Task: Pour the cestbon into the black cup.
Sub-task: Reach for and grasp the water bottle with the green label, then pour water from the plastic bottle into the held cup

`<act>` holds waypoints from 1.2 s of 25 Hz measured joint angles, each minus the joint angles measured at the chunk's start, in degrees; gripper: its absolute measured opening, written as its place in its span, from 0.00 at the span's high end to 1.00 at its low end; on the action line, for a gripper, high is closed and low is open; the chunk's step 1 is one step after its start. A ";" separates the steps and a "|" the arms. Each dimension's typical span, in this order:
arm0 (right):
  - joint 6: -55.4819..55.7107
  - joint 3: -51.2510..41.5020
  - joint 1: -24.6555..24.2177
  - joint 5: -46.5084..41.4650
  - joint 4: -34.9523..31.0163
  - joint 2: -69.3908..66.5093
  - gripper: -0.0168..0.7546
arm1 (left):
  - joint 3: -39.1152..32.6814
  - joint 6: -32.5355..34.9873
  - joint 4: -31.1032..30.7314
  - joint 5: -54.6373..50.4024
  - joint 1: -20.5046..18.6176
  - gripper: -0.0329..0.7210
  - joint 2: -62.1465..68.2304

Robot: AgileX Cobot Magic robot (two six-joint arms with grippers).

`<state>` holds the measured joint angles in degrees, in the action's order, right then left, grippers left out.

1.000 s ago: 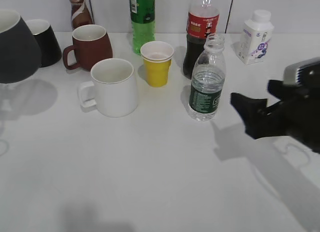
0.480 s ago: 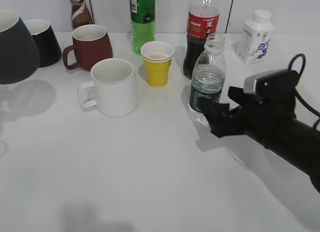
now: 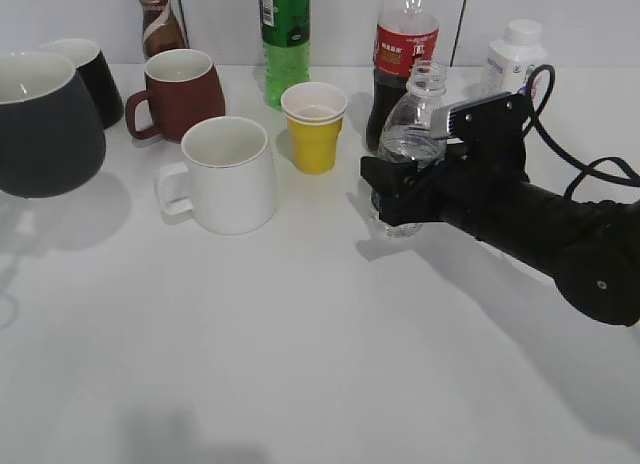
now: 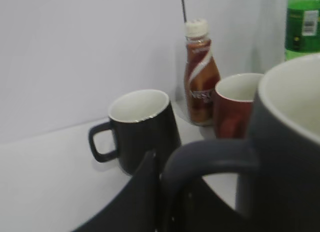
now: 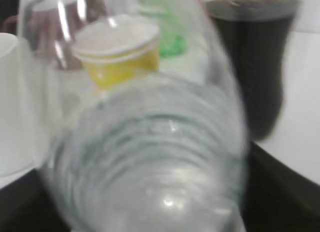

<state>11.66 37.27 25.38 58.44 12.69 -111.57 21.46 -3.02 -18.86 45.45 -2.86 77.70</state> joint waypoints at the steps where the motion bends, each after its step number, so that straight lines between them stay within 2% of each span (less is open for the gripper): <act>1: 0.12 0.07 0.00 -0.06 1.08 0.00 0.37 | 0.00 -1.07 -0.88 -0.59 0.22 0.91 0.00; 5: 0.14 0.14 0.00 -2.45 7.50 2.03 0.37 | 0.00 -4.96 -7.20 -1.18 2.27 0.91 -0.22; 8: -0.35 0.14 0.00 -6.41 12.93 6.90 0.37 | 0.00 -9.82 -10.37 -1.18 5.81 0.91 -0.58; 15: -4.91 7.23 0.14 -25.51 24.33 19.46 0.37 | 0.98 -11.49 -13.23 -6.17 19.17 0.91 -0.58; 18: -5.90 12.73 2.09 -32.59 28.73 20.73 0.37 | 3.28 -11.63 -11.78 -9.95 24.70 0.91 -0.58; 20: -8.35 16.20 4.56 -37.16 30.96 20.73 0.37 | 5.26 -11.63 -10.66 -12.04 26.79 0.91 -0.58; 24: -17.54 19.20 8.07 -41.66 32.56 20.73 0.37 | 7.17 -11.69 -10.04 -14.68 27.98 0.91 -0.58; 30: -28.38 19.52 9.50 -43.89 32.80 20.73 0.37 | 7.37 -11.84 -11.03 -15.58 27.98 0.91 -0.58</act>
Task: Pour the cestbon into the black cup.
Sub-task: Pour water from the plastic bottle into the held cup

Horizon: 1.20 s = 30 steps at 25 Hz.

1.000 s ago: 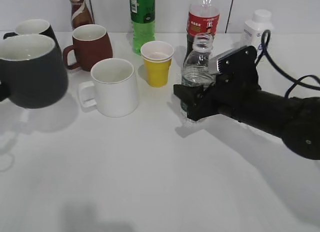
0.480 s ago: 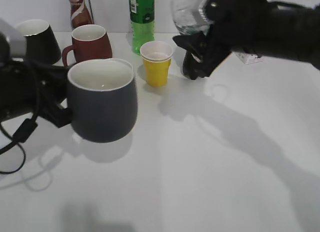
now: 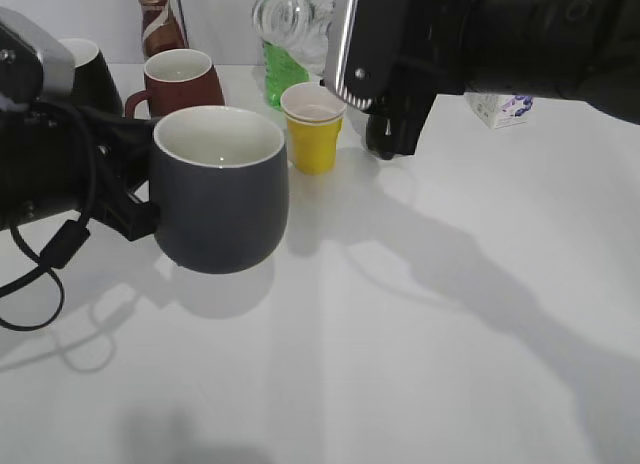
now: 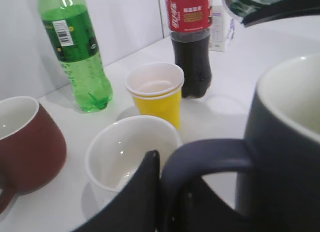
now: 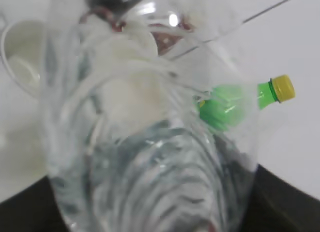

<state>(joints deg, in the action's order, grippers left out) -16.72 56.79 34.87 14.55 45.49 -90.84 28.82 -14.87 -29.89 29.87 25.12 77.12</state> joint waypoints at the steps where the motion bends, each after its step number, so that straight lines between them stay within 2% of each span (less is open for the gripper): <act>1: -1.31 0.00 0.06 -0.22 0.00 0.00 0.37 | 0.00 -0.36 -0.50 0.00 0.11 0.91 0.00; 11: -15.14 0.00 0.78 -1.44 -0.09 0.00 0.37 | 0.00 -0.87 -1.26 -0.05 3.22 0.91 0.00; 21: -27.38 0.00 0.78 -1.44 -0.09 0.00 0.37 | 0.00 -0.87 -1.26 -0.05 3.34 0.91 0.00; 30: -32.68 0.00 0.78 -1.44 -0.17 0.00 0.37 | 0.00 -0.87 -1.26 -0.05 3.34 0.91 0.00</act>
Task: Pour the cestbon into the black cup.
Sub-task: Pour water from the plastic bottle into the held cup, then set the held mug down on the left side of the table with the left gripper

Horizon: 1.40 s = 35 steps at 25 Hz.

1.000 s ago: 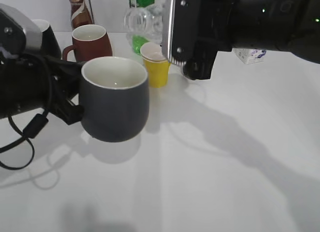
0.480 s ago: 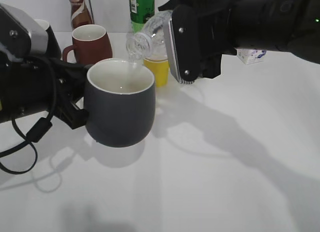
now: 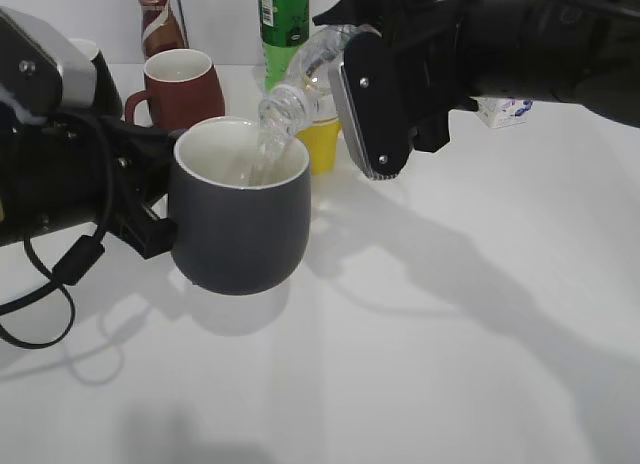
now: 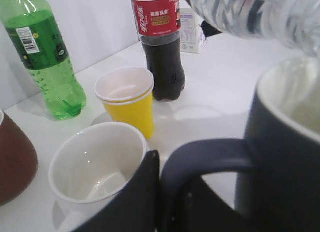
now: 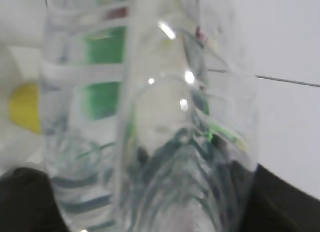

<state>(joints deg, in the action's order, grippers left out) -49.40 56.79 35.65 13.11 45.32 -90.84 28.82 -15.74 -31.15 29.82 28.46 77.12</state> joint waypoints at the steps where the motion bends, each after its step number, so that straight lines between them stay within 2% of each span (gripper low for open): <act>1: -0.17 0.00 0.00 0.00 0.00 0.00 0.37 | 0.00 0.00 0.00 -0.05 0.00 0.91 0.00; 12: -1.61 0.07 0.00 0.87 -0.85 0.00 0.37 | 0.00 0.00 0.00 -0.34 0.00 0.91 0.00; 18: 4.20 0.07 0.00 2.82 -10.28 0.00 0.37 | 0.00 0.00 0.25 -0.34 0.00 0.91 0.00; 22: 17.82 0.07 0.00 3.75 -11.17 0.00 0.37 | 0.56 0.00 1.74 -0.34 -0.67 0.91 0.00; 28: 57.97 0.07 -0.07 8.09 -11.63 0.00 0.37 | 2.81 0.00 3.10 1.59 -4.46 0.91 0.00; 31: 69.14 0.07 -1.17 8.55 -11.63 0.00 0.37 | 2.97 0.00 4.33 3.21 -8.87 0.91 0.00; 35: 75.56 -2.48 -5.80 10.99 -13.22 0.00 0.37 | 2.97 0.20 5.24 5.75 -17.96 0.91 0.59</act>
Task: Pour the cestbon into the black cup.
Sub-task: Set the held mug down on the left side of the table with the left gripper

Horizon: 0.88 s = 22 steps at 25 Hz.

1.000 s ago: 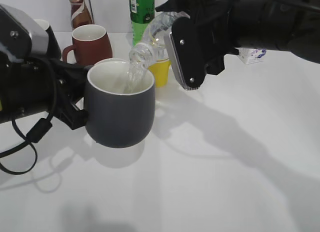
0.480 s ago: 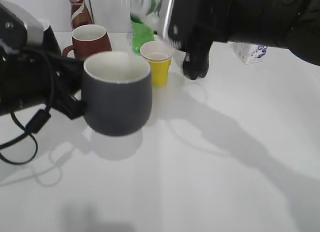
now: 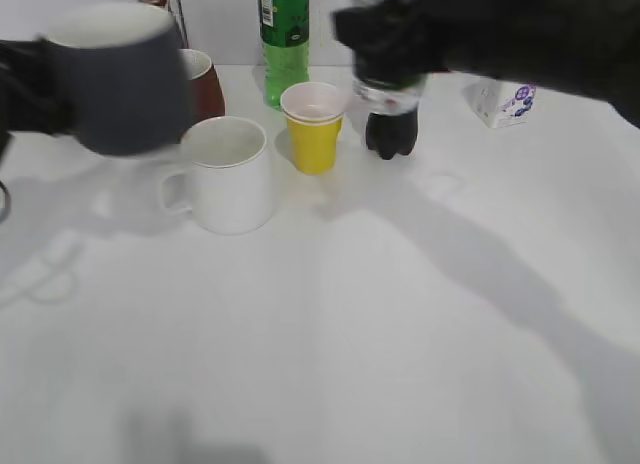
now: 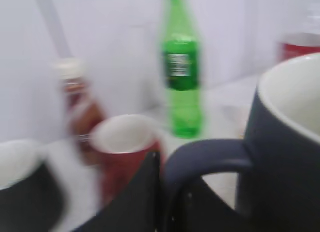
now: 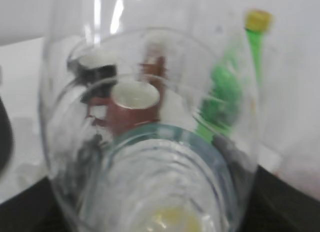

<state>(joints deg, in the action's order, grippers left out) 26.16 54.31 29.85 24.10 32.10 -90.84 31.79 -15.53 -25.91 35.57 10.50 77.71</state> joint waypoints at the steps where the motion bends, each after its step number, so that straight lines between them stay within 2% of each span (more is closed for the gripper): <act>1: 0.76 -1.08 -1.65 1.22 -0.09 0.00 0.37 | 0.00 0.23 0.50 1.31 -2.44 0.91 0.74; 5: 1.81 -6.34 -7.14 4.37 -0.47 0.00 0.37 | 0.04 3.44 2.69 9.56 -9.78 0.91 6.50; 8: 1.86 -9.26 -9.80 5.89 -0.47 0.00 0.37 | 0.18 6.06 3.06 16.73 -12.30 0.91 12.67; 15: 1.26 -11.42 -11.28 10.15 -0.37 0.00 0.37 | 0.24 12.89 7.73 28.92 -12.79 0.91 27.18; 22: 1.20 -11.42 -11.28 10.57 -0.26 0.00 0.37 | 0.29 14.65 10.52 29.44 -12.93 0.91 34.52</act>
<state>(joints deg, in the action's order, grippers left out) 27.36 42.89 18.57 34.67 31.83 -90.84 32.08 -0.89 -15.39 65.01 -2.43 112.23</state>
